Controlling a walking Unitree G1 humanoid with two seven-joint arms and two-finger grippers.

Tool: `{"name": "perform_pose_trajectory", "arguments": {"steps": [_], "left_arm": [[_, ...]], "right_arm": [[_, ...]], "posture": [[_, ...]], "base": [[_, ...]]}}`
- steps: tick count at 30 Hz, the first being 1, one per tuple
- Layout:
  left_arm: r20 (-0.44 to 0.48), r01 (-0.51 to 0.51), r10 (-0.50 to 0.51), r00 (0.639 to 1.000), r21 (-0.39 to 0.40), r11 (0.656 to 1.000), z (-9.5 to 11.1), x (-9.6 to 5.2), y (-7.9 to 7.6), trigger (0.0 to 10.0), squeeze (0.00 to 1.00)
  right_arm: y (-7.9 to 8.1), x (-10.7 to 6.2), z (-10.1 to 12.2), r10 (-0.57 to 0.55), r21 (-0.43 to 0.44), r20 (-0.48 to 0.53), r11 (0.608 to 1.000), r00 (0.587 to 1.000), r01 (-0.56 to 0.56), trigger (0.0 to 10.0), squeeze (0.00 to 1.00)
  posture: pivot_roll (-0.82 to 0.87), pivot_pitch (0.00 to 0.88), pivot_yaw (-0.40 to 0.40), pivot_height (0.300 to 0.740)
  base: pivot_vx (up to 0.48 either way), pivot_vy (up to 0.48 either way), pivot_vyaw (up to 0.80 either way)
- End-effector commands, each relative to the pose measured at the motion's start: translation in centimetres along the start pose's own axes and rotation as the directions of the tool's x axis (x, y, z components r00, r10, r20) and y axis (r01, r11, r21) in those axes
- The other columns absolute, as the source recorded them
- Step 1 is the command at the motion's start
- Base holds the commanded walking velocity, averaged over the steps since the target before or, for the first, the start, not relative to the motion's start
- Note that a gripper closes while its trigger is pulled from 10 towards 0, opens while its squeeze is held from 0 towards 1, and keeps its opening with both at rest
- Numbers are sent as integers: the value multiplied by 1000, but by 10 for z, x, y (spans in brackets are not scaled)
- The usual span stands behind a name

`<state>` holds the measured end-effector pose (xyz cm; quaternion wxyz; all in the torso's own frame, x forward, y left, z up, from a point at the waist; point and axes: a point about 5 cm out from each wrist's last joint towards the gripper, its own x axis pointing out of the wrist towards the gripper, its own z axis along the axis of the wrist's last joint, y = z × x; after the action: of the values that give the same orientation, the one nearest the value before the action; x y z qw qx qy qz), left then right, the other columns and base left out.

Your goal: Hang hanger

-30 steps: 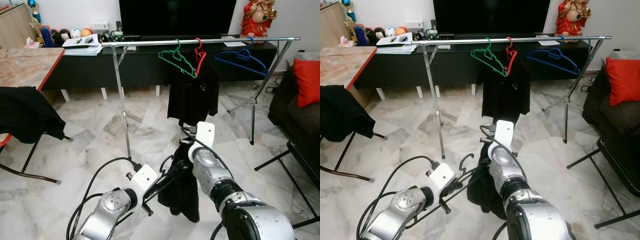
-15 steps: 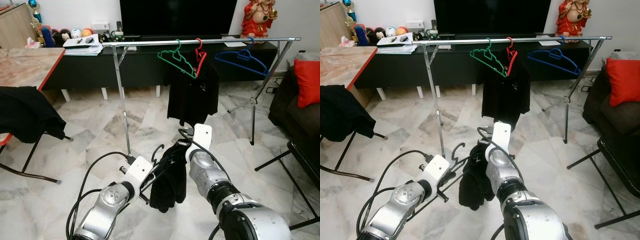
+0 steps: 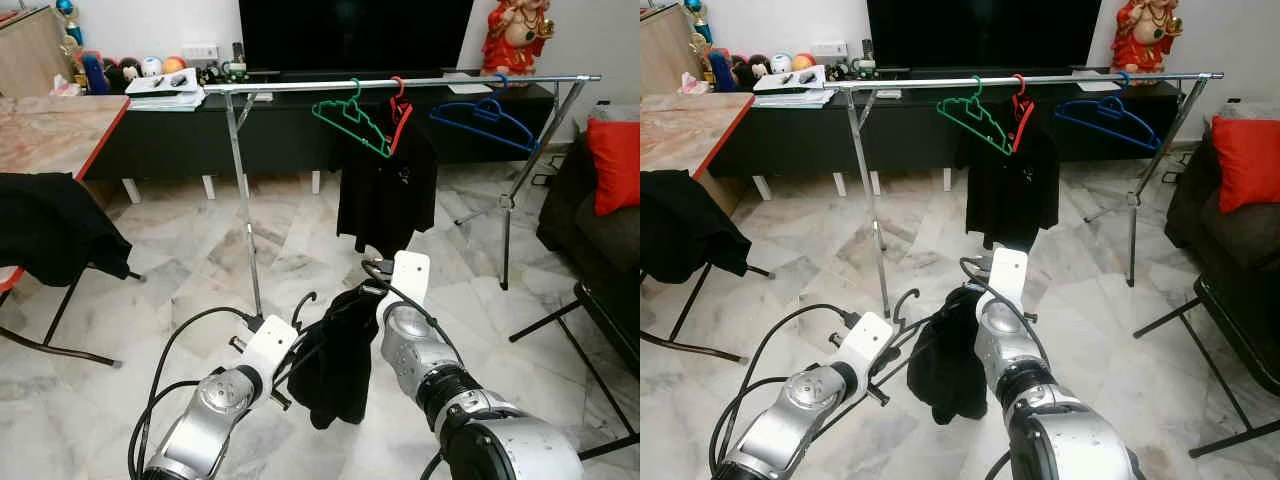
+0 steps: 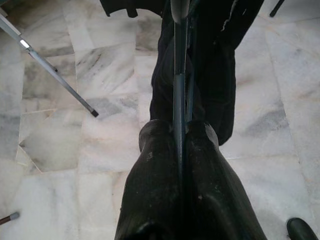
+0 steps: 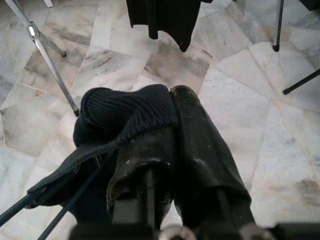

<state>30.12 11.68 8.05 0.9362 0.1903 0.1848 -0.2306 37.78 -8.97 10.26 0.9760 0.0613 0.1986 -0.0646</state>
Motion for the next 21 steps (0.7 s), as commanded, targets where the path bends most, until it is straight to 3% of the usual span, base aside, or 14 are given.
{"name": "perform_pose_trajectory", "arguments": {"steps": [1, 13, 16, 19, 21], "left_arm": [[-23, -36, 36, 999, 4, 999, -3, 0, 7, 10000, 0], [102, 142, -139, 985, -26, 989, 14, -3, -19, 10000, 0], [84, 91, -88, 993, -36, 995, 13, -1, -14, 10000, 0], [-2, -46, 46, 999, -42, 998, 4, 1, 4, 10000, 0], [-19, -72, 71, 997, -42, 997, 2, 1, 9, 10000, 0]], "right_arm": [[0, 0, 9, -4, -5, 46, 1000, 999, 4, 10000, 0], [37, -12, -16, 157, 55, -58, 987, 986, -153, 10000, 0], [41, -13, -20, 164, 62, -66, 985, 984, -160, 10000, 0], [41, -14, -21, 146, 81, -65, 987, 987, -141, 10000, 0], [40, -14, -20, 137, 82, -62, 988, 989, -132, 10000, 0]], "posture": [[119, 51, -59, 740], [119, 51, -59, 740], [118, 50, -59, 740], [120, 48, -58, 740], [120, 47, -58, 740]], "base": [[0, 0, 0], [0, 0, 0], [0, 0, 0], [0, 0, 0], [0, 0, 0]]}}
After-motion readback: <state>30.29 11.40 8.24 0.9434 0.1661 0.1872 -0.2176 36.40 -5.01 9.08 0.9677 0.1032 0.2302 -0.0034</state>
